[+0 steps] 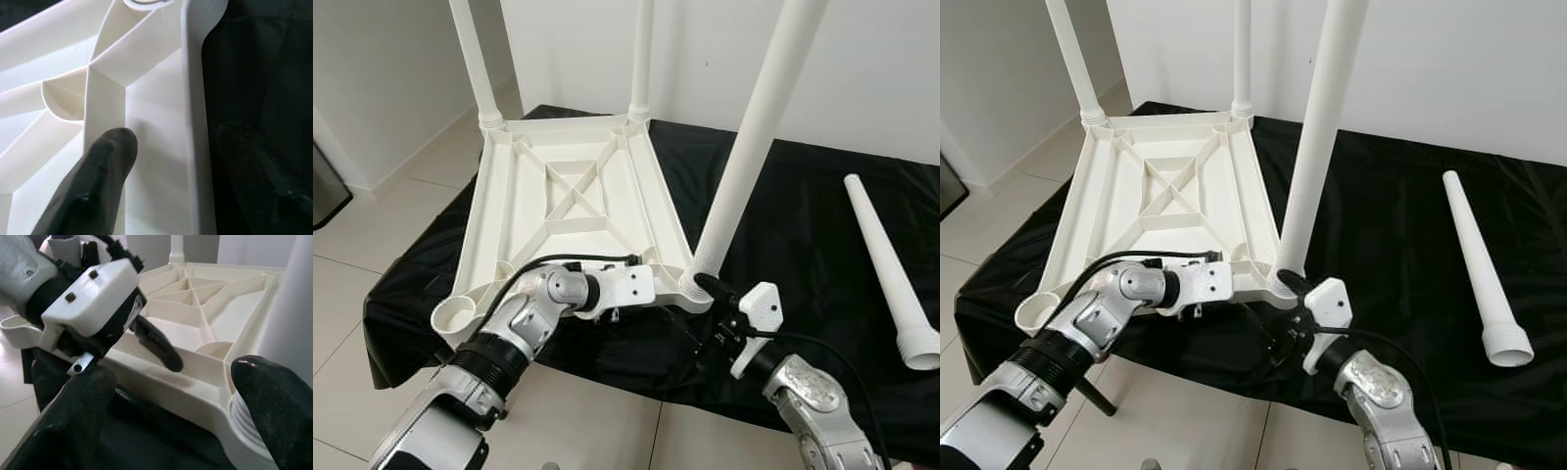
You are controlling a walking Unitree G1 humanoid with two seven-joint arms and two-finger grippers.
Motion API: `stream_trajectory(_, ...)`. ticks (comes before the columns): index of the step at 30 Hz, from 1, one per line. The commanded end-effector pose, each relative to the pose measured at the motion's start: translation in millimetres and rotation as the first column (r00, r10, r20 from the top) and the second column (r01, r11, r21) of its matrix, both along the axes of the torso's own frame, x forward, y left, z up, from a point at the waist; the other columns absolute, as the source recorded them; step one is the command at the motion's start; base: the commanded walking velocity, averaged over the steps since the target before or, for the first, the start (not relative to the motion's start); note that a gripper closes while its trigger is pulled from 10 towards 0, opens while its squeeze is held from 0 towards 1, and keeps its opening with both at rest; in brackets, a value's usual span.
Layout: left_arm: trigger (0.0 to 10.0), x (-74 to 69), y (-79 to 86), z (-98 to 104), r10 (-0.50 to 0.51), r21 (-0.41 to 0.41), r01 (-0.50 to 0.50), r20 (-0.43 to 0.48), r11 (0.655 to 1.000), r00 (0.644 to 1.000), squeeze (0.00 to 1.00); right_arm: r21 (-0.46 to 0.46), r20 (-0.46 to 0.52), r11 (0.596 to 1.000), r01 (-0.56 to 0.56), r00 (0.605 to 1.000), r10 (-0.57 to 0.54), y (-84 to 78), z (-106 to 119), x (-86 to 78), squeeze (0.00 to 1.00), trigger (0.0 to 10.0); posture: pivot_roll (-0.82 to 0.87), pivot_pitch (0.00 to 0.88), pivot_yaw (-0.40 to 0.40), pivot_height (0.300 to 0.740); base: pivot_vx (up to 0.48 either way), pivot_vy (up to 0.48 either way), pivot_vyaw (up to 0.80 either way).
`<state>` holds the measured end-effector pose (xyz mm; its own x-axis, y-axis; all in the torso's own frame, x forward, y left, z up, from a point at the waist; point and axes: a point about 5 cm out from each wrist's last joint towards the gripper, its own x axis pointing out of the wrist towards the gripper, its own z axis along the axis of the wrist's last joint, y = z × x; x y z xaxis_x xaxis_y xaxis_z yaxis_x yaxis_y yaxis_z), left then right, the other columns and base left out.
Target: Building children table
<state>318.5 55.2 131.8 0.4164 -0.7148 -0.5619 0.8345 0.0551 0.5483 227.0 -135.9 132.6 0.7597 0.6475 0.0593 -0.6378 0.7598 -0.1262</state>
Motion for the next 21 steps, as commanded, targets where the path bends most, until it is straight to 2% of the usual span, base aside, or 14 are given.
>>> stream_trajectory(1, 10.0, -0.4, 0.1, 2.4, -0.003, -0.002, 0.003, 0.016, 1.000, 1.000, 1.00, 0.005, -0.007, 1.000, -0.026, 1.000, 0.026, 0.7, -2.0, 2.1, 0.00, 10.0, -0.08, 0.000, -0.011, 0.740, 0.000, 0.000, 0.00)
stream_trajectory(2, 10.0, -1.3, 0.4, 2.7, -0.009, 0.000, 0.009, 0.013, 1.000, 1.000, 0.00, 0.004, -0.010, 0.999, -0.036, 0.999, 0.036, 1.2, -2.9, 3.2, 0.00, 10.0, -0.08, 0.001, -0.012, 0.740, 0.000, 0.000, 0.00)
stream_trajectory(8, 10.0, -5.2, 3.1, 8.6, -0.034, -0.025, 0.034, -0.028, 0.999, 0.999, 0.00, 0.007, -0.031, 0.997, -0.072, 0.997, 0.073, 3.1, -5.7, 4.4, 0.00, 10.0, -0.06, 0.005, -0.013, 0.740, 0.000, 0.000, 0.00)
stream_trajectory(11, 10.0, -11.3, 4.4, 19.0, -0.067, -0.088, 0.060, -0.083, 0.994, 0.994, 0.00, 0.010, -0.037, 0.995, -0.102, 0.994, 0.102, 3.8, -8.0, 6.7, 0.00, 10.0, -0.06, 0.007, -0.013, 0.740, 0.000, 0.000, 0.00)
stream_trajectory(13, 10.0, -15.9, 5.4, 28.8, -0.084, -0.164, 0.062, -0.131, 0.985, 0.988, 0.00, 0.010, -0.031, 0.994, -0.109, 0.994, 0.109, 3.4, -7.3, 11.4, 0.00, 10.0, -0.05, 0.010, -0.015, 0.740, 0.000, 0.000, 0.00)
stream_trajectory(14, 10.0, -15.9, 5.4, 28.8, -0.084, -0.164, 0.062, -0.131, 0.985, 0.988, 0.00, 0.010, -0.031, 0.994, -0.109, 0.994, 0.109, 3.4, -7.3, 11.4, 0.00, 10.0, -0.05, 0.010, -0.015, 0.740, 0.000, 0.000, 0.00)
stream_trajectory(17, 10.0, -26.7, 10.6, 42.5, -0.126, -0.265, 0.067, -0.210, 0.962, 0.970, 0.00, 0.006, -0.030, 0.991, -0.137, 0.990, 0.137, -0.3, -6.3, 16.9, 0.00, 10.0, -0.04, 0.016, -0.019, 0.740, 0.000, 0.000, 0.00)
stream_trajectory(21, 10.0, -35.3, 17.7, 49.3, -0.149, -0.320, 0.064, -0.251, 0.945, 0.956, 0.00, 0.000, -0.019, 0.986, -0.168, 0.986, 0.168, -7.1, -3.2, 24.0, 0.00, 10.0, -0.03, 0.019, -0.024, 0.740, 0.000, 0.000, 0.00)
